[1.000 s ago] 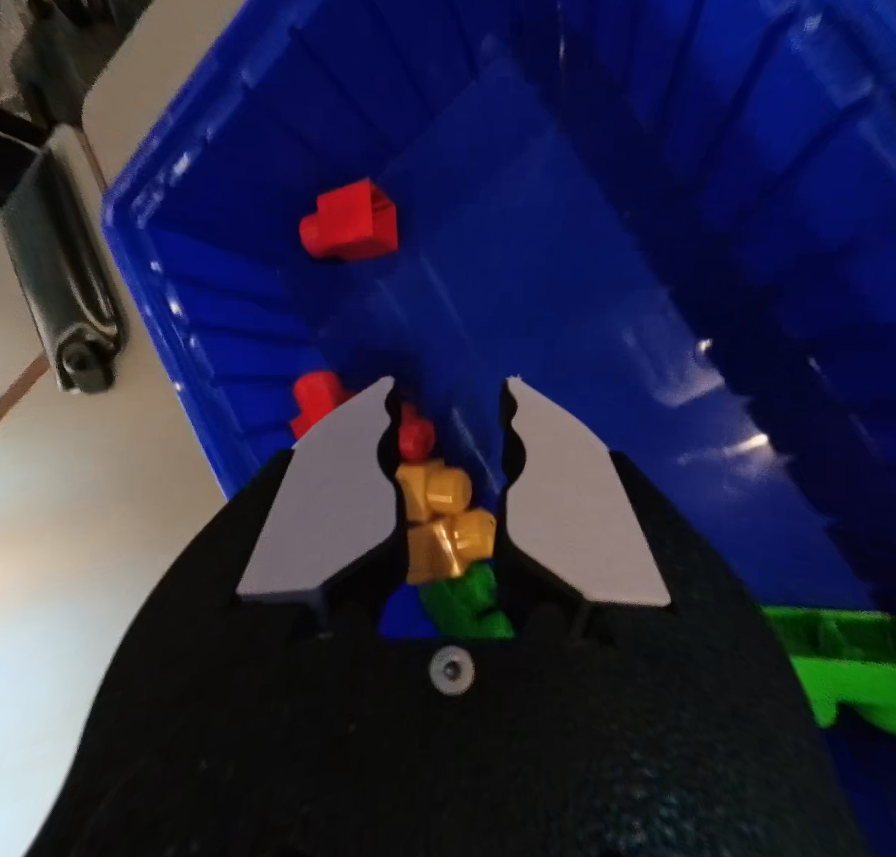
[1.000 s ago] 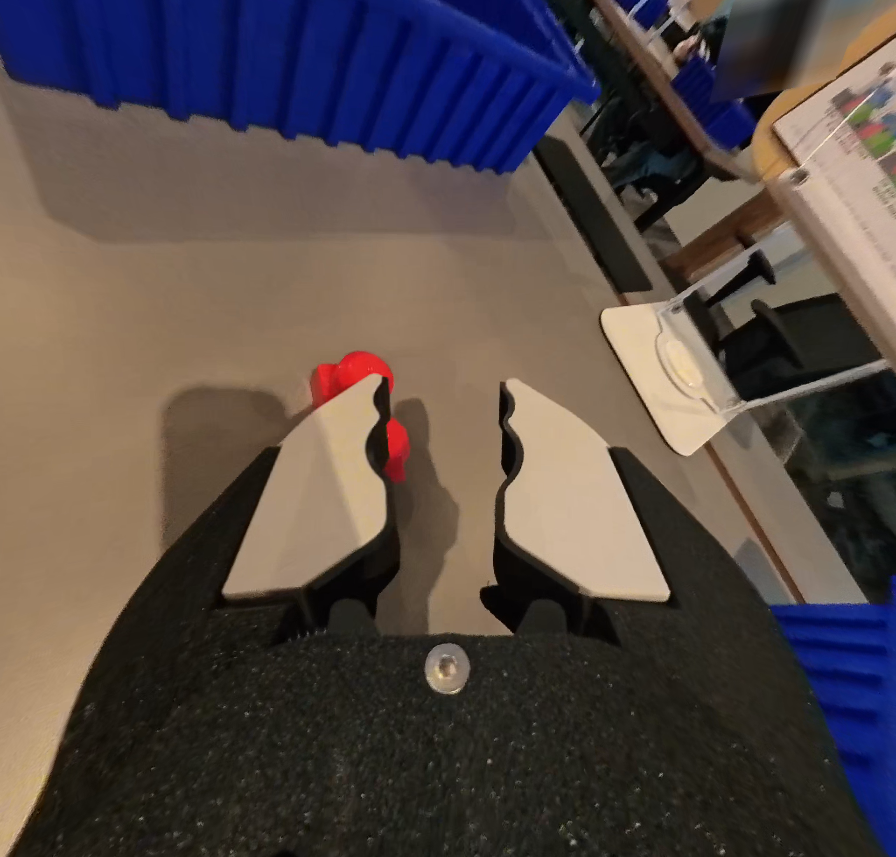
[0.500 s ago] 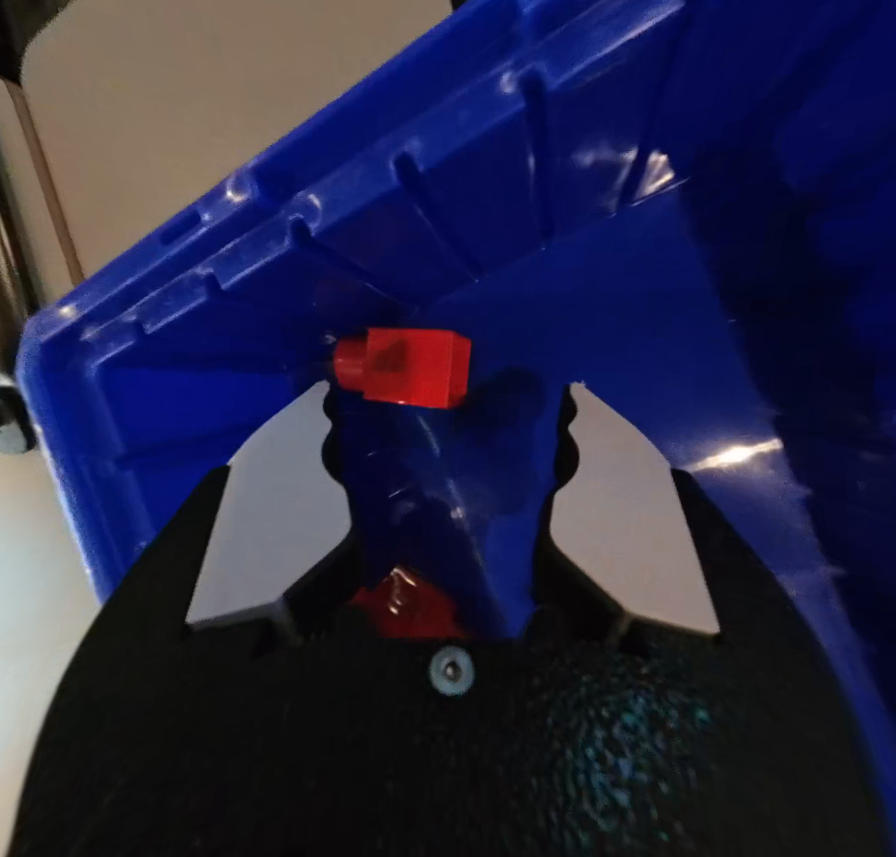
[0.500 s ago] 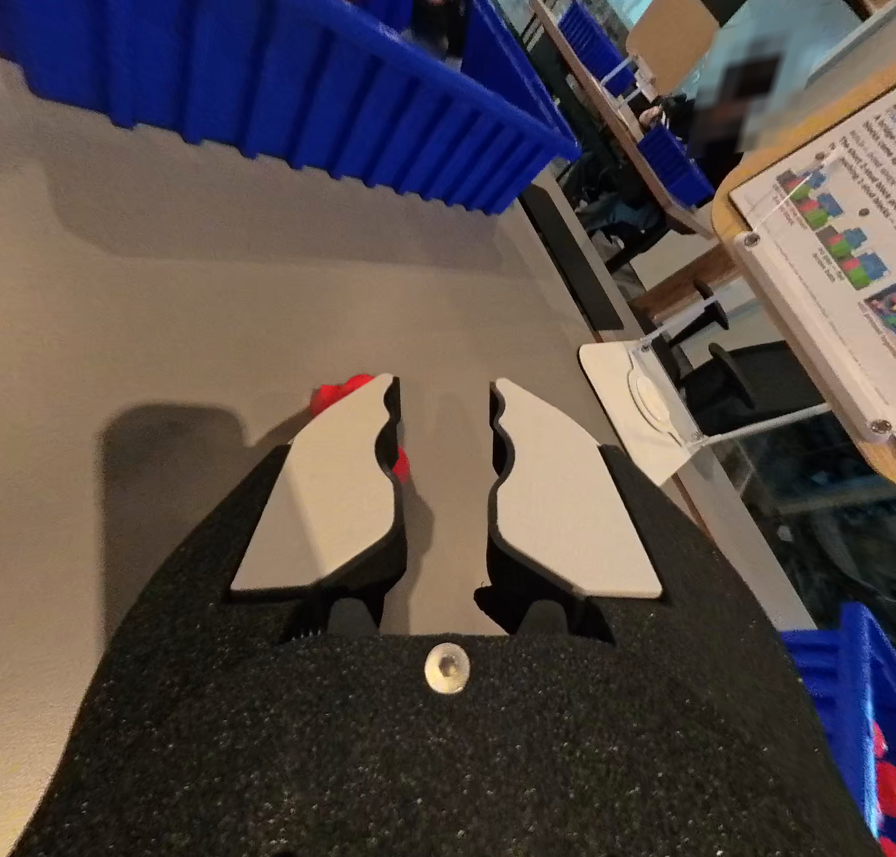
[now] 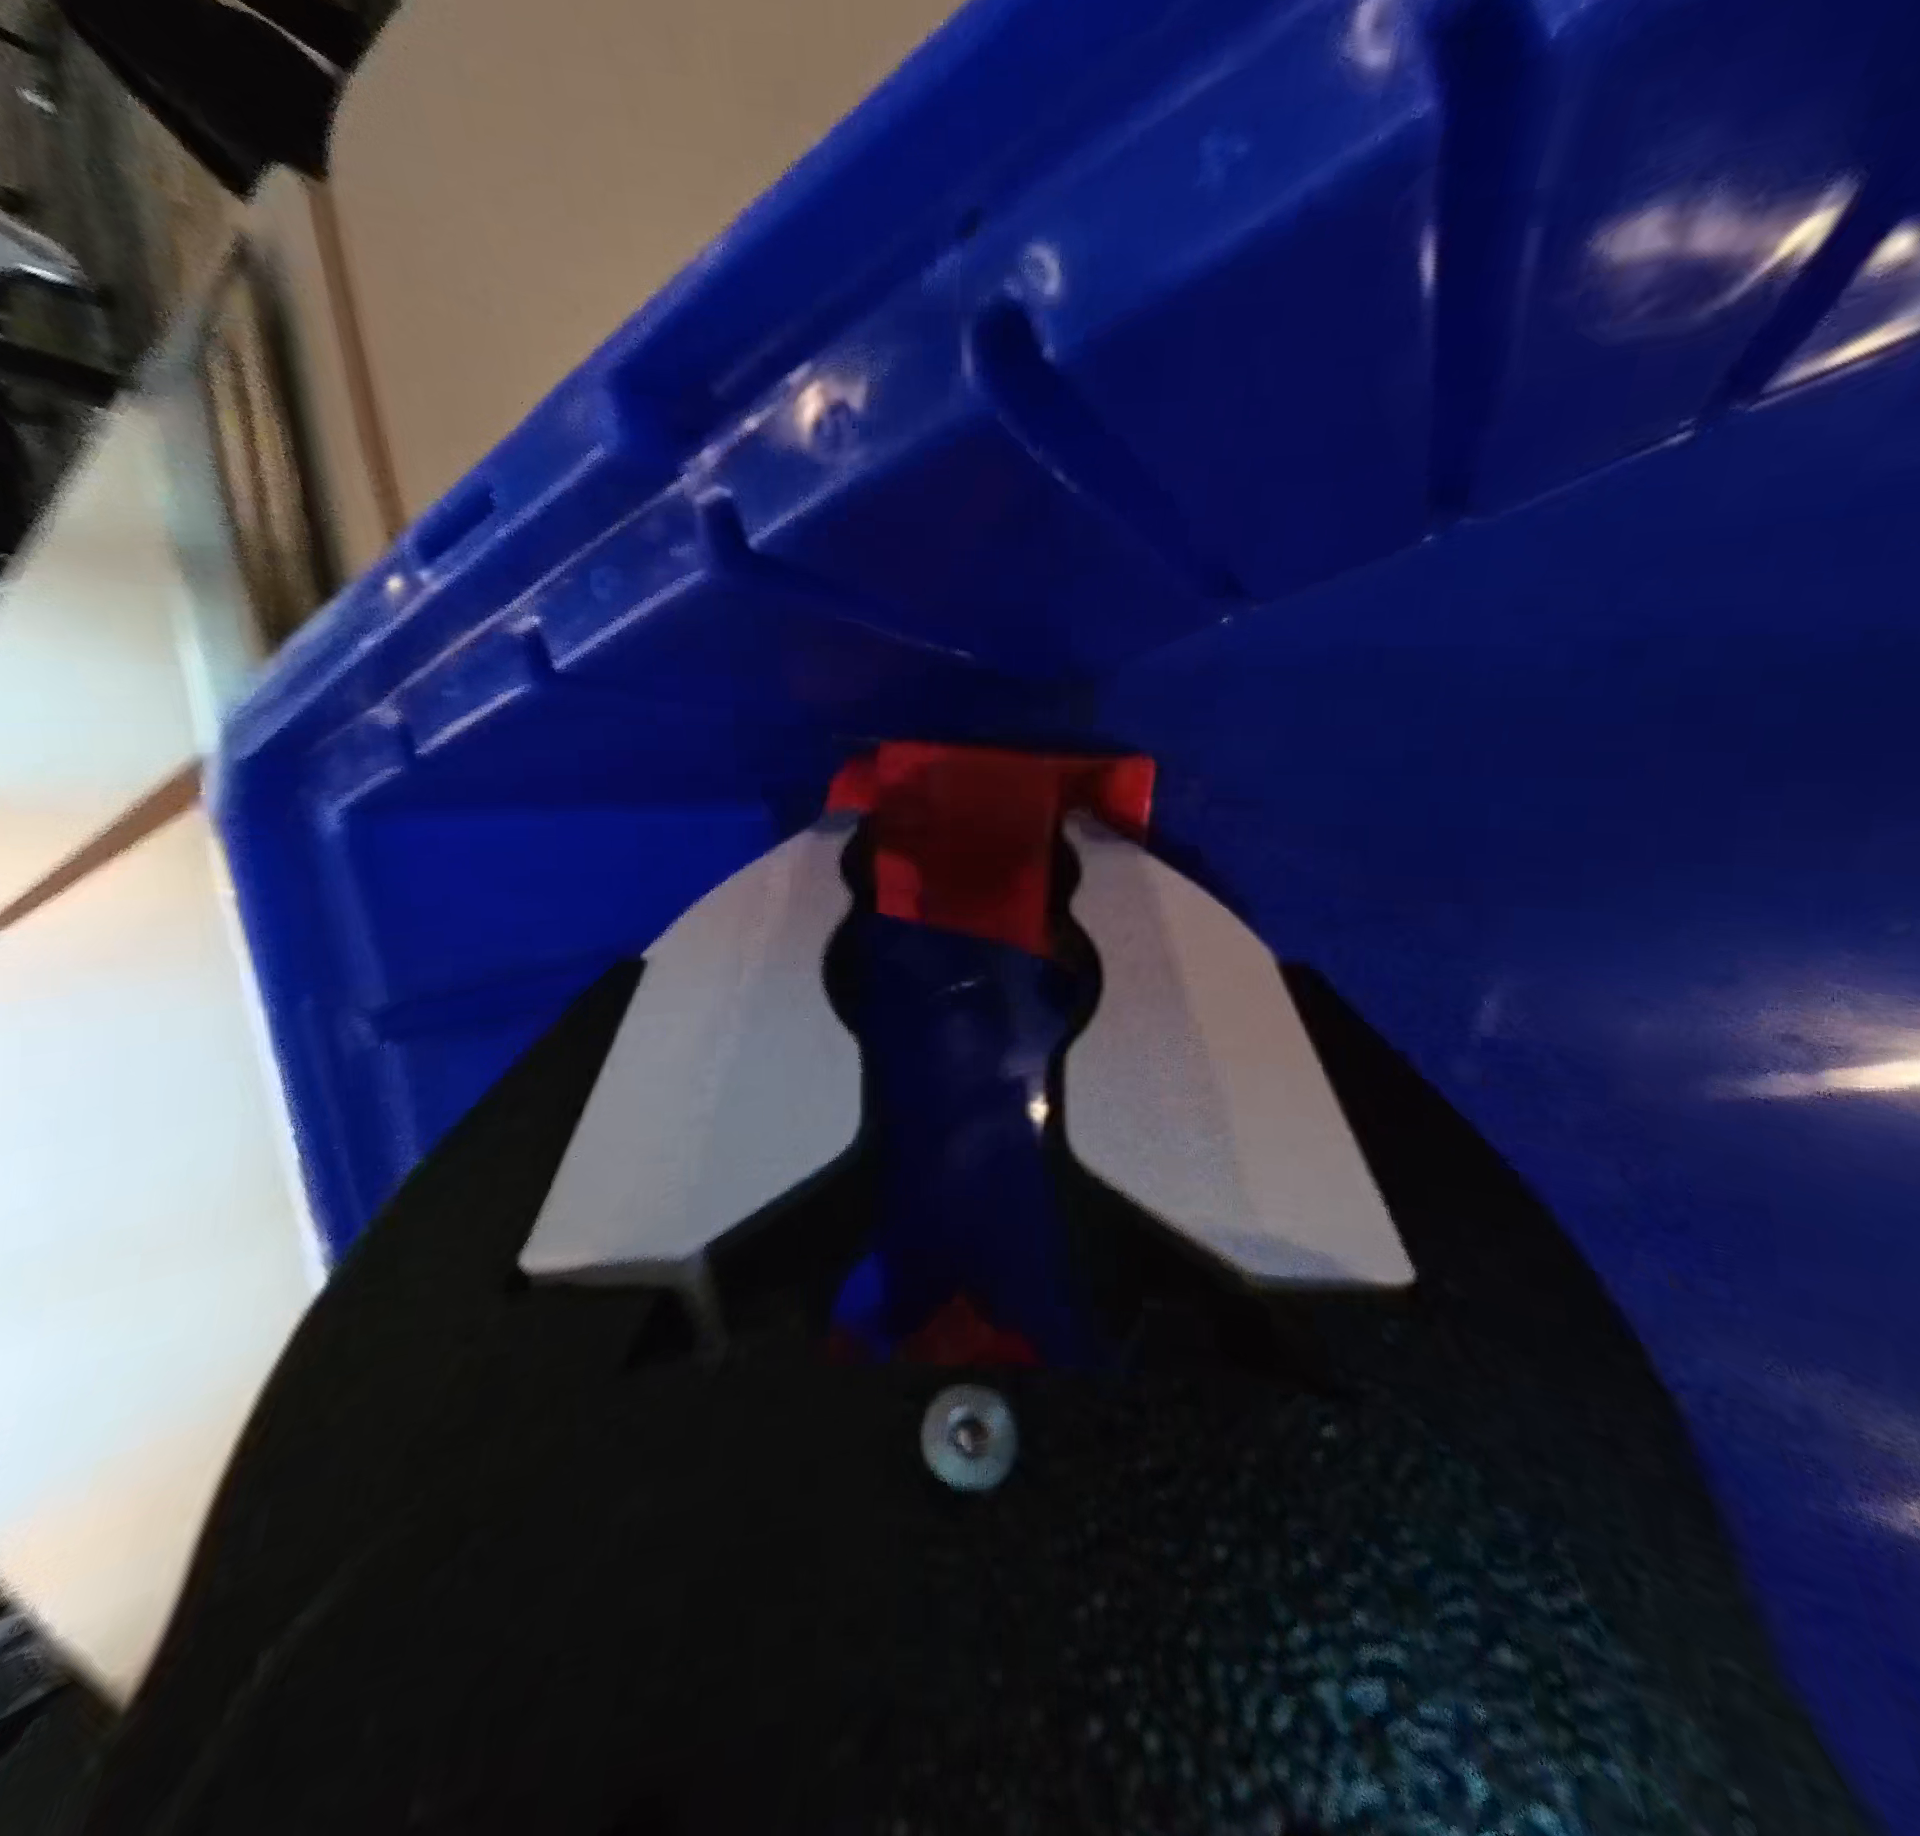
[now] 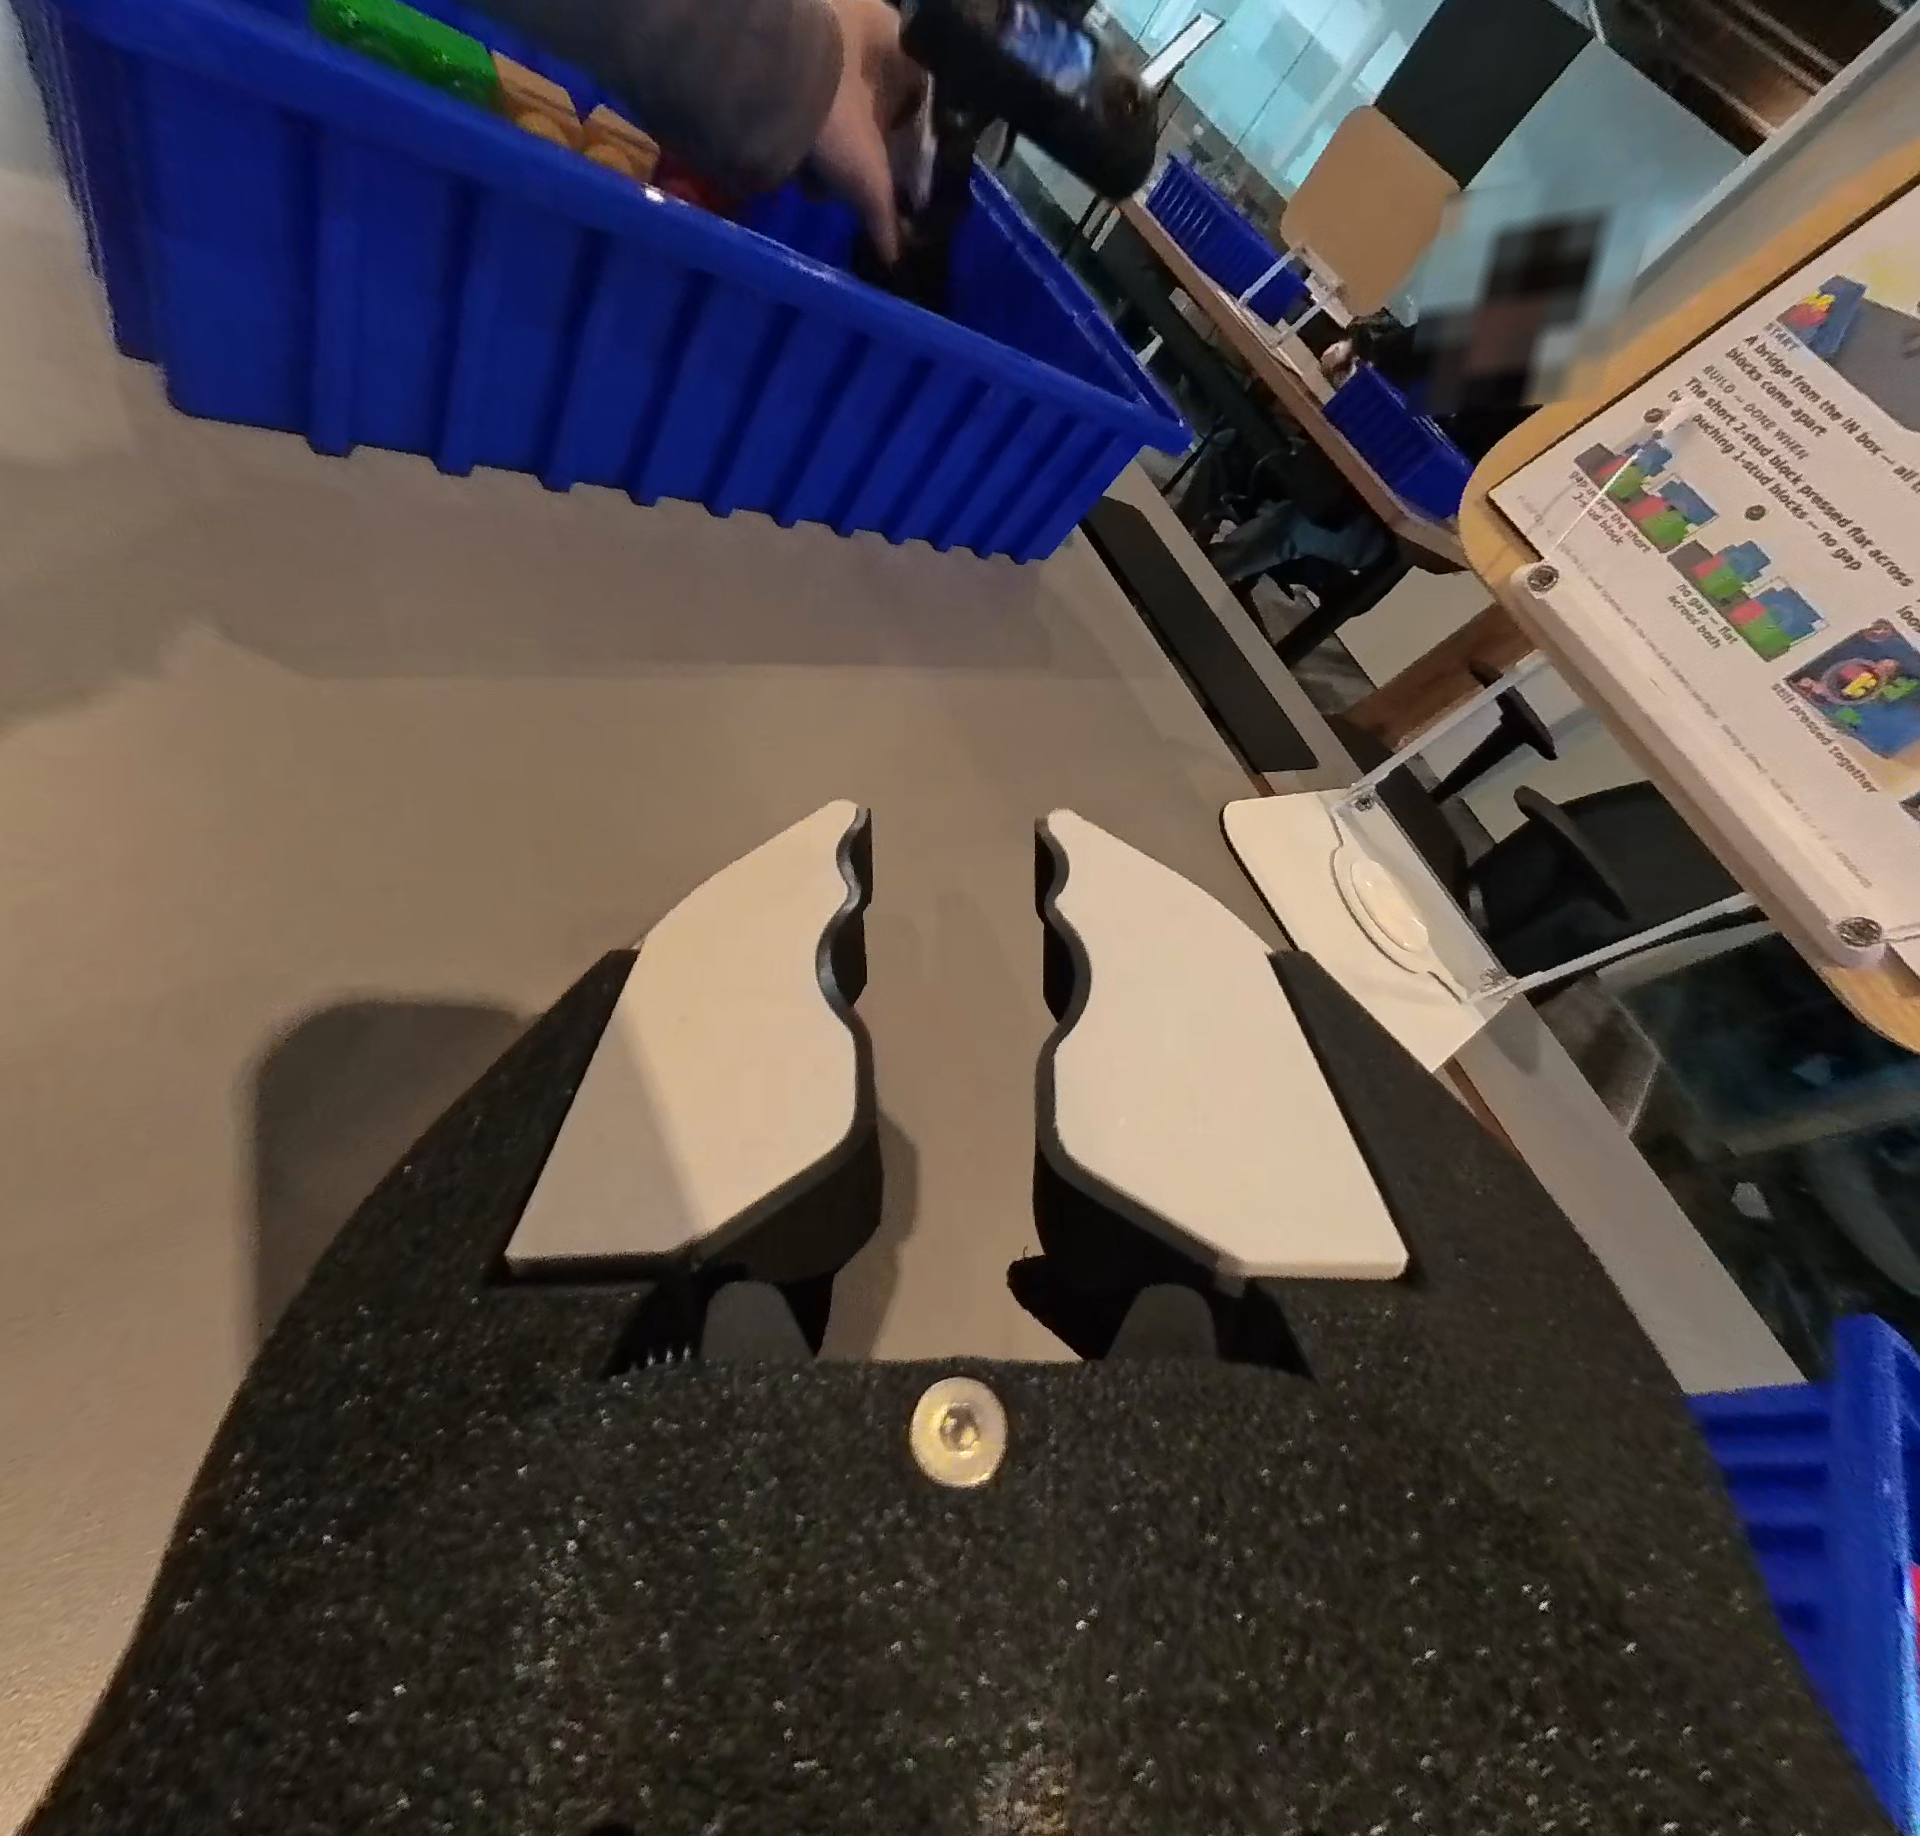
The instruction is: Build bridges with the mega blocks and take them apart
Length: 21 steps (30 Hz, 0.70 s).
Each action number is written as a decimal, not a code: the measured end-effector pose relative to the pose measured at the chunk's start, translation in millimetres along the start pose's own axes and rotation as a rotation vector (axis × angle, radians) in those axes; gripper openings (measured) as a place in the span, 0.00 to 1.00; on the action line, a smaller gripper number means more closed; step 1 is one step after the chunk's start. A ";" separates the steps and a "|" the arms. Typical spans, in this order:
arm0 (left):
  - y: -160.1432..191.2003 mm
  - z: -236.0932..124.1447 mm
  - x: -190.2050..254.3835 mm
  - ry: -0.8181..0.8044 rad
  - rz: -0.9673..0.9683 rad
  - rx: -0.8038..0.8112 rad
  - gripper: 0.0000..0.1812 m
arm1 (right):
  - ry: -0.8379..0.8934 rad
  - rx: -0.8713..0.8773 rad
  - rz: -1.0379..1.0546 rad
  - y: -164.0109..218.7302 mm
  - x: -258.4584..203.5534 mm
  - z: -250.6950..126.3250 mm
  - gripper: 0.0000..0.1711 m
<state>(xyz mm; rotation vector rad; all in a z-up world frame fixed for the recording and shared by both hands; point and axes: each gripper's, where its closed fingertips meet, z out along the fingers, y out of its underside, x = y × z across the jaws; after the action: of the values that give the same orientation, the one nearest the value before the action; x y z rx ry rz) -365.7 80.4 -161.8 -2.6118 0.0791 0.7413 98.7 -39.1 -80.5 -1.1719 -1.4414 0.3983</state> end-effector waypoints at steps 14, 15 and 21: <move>-6.4 -80.2 -11.6 -0.048 0.106 0.165 0.01 | -0.020 0.129 0.155 -15.9 7.2 -8.2 0.16; -5.8 -80.5 -12.7 -0.032 0.074 0.165 0.01 | -0.019 0.127 0.154 -15.7 6.8 -7.7 0.16; -24.3 -97.2 1.0 0.096 -0.004 0.317 0.01 | -0.024 0.083 0.122 -7.1 1.3 -1.6 0.08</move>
<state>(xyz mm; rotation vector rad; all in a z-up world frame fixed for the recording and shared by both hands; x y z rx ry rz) -313.3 62.5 -78.3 -2.3418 0.2030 0.5511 97.4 -41.8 -73.7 -1.1950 -1.3655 0.5534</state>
